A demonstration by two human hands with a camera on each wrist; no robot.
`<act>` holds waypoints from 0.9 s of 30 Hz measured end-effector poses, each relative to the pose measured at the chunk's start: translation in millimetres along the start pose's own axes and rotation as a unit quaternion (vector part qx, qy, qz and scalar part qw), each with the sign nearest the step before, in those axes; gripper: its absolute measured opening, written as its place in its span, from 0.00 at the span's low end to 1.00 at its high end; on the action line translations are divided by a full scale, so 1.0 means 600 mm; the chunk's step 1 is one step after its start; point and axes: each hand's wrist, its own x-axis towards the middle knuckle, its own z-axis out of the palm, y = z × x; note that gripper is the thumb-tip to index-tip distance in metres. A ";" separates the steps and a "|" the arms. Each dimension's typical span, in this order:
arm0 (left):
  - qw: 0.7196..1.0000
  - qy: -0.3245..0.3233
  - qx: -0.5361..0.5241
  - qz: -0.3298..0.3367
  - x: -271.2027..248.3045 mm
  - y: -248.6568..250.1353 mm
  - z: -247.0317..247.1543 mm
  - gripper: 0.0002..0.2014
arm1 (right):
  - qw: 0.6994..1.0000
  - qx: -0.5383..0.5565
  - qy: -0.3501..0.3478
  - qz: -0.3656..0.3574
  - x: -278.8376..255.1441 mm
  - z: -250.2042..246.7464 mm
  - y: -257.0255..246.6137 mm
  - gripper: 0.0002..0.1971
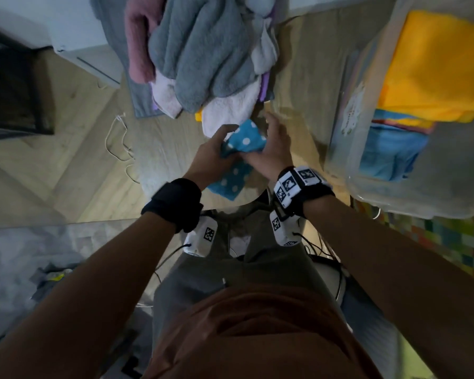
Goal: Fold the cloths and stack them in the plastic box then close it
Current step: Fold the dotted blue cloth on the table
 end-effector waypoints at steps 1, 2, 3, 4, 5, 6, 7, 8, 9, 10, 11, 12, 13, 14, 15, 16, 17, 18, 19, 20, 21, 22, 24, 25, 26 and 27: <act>0.999 -0.018 0.020 0.018 0.000 0.010 -0.020 0.26 | 1.000 0.004 -0.014 -0.016 0.000 -0.007 -0.017 0.39; 0.998 -0.034 0.039 0.038 -0.001 0.026 -0.042 0.26 | 0.999 0.014 -0.031 -0.012 -0.003 -0.017 -0.039 0.33; 0.996 -0.051 0.052 0.055 -0.001 0.042 -0.065 0.28 | 0.998 0.032 -0.046 0.004 -0.005 -0.027 -0.058 0.28; 0.994 -0.061 0.062 0.069 -0.003 0.062 -0.086 0.29 | 0.997 0.057 -0.053 0.019 -0.009 -0.037 -0.074 0.25; 0.993 -0.065 0.070 0.072 -0.004 0.083 -0.108 0.29 | 0.995 0.083 -0.048 0.022 -0.017 -0.048 -0.092 0.24; 0.993 -0.067 0.068 0.065 -0.008 0.105 -0.130 0.28 | 0.993 0.108 -0.038 0.015 -0.026 -0.057 -0.106 0.22; 0.995 -0.072 0.053 0.052 -0.011 0.124 -0.149 0.26 | 0.991 0.132 -0.024 0.007 -0.038 -0.066 -0.119 0.20; 0.995 -0.079 0.036 0.043 -0.016 0.144 -0.168 0.24 | 0.987 0.161 -0.009 -0.001 -0.053 -0.075 -0.134 0.17; 0.995 -0.092 0.031 0.036 -0.019 0.158 -0.187 0.22 | 0.982 0.189 0.009 -0.007 -0.067 -0.083 -0.146 0.14; 0.992 -0.109 0.040 0.039 -0.025 0.174 -0.204 0.20 | 0.976 0.215 0.036 -0.013 -0.078 -0.092 -0.156 0.12; 0.990 -0.129 0.049 0.044 -0.030 0.186 -0.218 0.19 | 0.968 0.241 0.061 -0.019 -0.092 -0.103 -0.165 0.11; 0.988 -0.142 0.045 0.047 -0.038 0.197 -0.229 0.18 | 0.959 0.272 0.079 -0.025 -0.107 -0.114 -0.171 0.12; 0.987 -0.152 0.022 0.043 -0.044 0.204 -0.236 0.18 | 0.948 0.304 0.094 -0.032 -0.118 -0.125 -0.173 0.16; 0.987 -0.158 -0.019 0.037 -0.052 0.211 -0.238 0.19 | 0.939 0.323 0.111 -0.034 -0.131 -0.138 -0.172 0.20; 0.984 -0.163 -0.064 0.033 -0.056 0.216 -0.237 0.19 | 0.933 0.335 0.126 -0.036 -0.147 -0.151 -0.172 0.21; 0.978 -0.171 -0.112 0.032 -0.062 0.223 -0.232 0.19 | 0.929 0.341 0.142 -0.039 -0.159 -0.164 -0.166 0.21; 0.973 -0.174 -0.144 0.039 -0.065 0.231 -0.223 0.20 | 0.923 0.349 0.155 -0.048 -0.170 -0.178 -0.158 0.19; 0.967 -0.178 -0.177 0.047 -0.067 0.240 -0.210 0.22 | 0.920 0.352 0.164 -0.060 -0.182 -0.192 -0.150 0.16; 0.963 -0.174 -0.197 0.061 -0.065 0.249 -0.194 0.24 | 0.918 0.348 0.175 -0.069 -0.192 -0.207 -0.139 0.14; 0.958 -0.165 -0.223 0.075 -0.062 0.260 -0.175 0.25 | 0.918 0.343 0.185 -0.070 -0.200 -0.223 -0.128 0.16; 0.957 -0.145 -0.232 0.093 -0.064 0.276 -0.155 0.25 | 0.918 0.340 0.191 -0.068 -0.208 -0.240 -0.115 0.20; 0.957 -0.125 -0.236 0.109 -0.060 0.291 -0.133 0.25 | 0.920 0.333 0.198 -0.063 -0.213 -0.259 -0.100 0.22; 0.962 -0.106 -0.207 0.141 -0.055 0.323 -0.089 0.26 | 0.923 0.314 0.217 -0.047 -0.217 -0.297 -0.067 0.21; 0.964 -0.114 -0.183 0.156 -0.055 0.341 -0.066 0.27 | 0.926 0.299 0.226 -0.043 -0.220 -0.316 -0.052 0.19; 0.965 -0.118 -0.163 0.168 -0.042 0.351 -0.040 0.27 | 0.933 0.271 0.235 -0.034 -0.218 -0.335 -0.035 0.18; 0.968 -0.122 -0.133 0.175 -0.038 0.367 -0.017 0.27 | 0.940 0.241 0.239 -0.029 -0.216 -0.354 -0.020 0.17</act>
